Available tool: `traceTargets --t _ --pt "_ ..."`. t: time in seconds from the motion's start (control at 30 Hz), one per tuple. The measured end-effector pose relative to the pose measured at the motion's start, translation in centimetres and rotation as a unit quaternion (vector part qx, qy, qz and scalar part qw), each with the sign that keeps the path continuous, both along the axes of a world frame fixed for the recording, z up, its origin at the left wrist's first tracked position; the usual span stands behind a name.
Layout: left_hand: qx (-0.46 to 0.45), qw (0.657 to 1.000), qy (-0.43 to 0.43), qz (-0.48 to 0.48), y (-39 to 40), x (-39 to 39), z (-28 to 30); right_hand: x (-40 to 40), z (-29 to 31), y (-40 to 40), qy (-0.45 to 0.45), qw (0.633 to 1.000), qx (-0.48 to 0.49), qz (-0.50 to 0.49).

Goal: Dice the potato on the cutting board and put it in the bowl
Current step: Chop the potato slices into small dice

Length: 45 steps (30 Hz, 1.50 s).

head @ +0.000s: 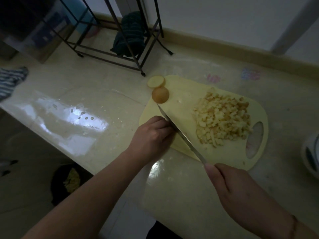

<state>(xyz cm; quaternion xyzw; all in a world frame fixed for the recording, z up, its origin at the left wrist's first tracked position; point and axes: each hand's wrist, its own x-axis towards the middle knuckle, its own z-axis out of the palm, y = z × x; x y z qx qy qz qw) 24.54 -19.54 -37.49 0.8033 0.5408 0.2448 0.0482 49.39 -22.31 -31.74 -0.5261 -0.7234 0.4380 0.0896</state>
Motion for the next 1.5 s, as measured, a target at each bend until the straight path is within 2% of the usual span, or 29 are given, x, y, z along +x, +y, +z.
traceTargets --t 0.2,0.37,0.43,0.67,0.83,0.9,0.97,1.03,1.1,1.17,1.3,1.5 --pt "-0.007 1.0 0.003 -0.009 0.2 -0.2 -0.3 -1.7 -0.2 2.2 0.004 0.999 -0.032 -0.003" --pt "-0.003 1.0 0.0 -0.009 0.2 -0.1 -0.3 -0.8 -0.4 3.6 0.044 0.987 -0.152 -0.039" --pt "-0.002 1.0 -0.008 -0.004 0.2 -0.1 -0.4 -0.6 -0.4 3.8 0.048 0.984 -0.167 -0.037" --pt "0.004 0.999 -0.024 -0.032 -0.7 -1.8 0.5 -1.2 -0.1 2.0 0.037 0.998 -0.06 -0.004" --pt "0.101 0.987 -0.093 0.083 -2.1 -3.2 3.2 -1.1 -0.2 0.7 -0.025 0.999 0.022 0.032" --pt "0.12 0.988 -0.074 0.056 -1.6 -2.6 4.9 -1.2 0.2 0.3 -0.066 0.995 0.048 0.05" --pt "0.077 0.997 -0.014 -0.015 -0.4 -2.1 6.4 -1.3 0.3 0.2 -0.109 0.988 0.081 0.075" --pt "-0.031 0.997 0.043 -0.051 1.1 -1.6 7.8 -1.3 0.3 0.1 -0.127 0.983 0.095 0.089" --pt "-0.151 0.982 0.096 -0.055 2.1 -1.2 8.8 -1.2 0.2 0.0 -0.139 0.98 0.103 0.098" --pt "-0.22 0.964 0.141 -0.048 2.8 -0.9 9.1 -1.1 0.1 -0.1 -0.153 0.977 0.11 0.102" --pt "-0.265 0.948 0.169 -0.046 3.3 -0.6 8.6 -1.1 0.1 -0.1 -0.167 0.972 0.118 0.113" --pt "-0.296 0.942 0.154 -0.033 3.3 -0.5 7.9 -0.9 0.6 -0.4 -0.154 0.975 0.113 0.111"
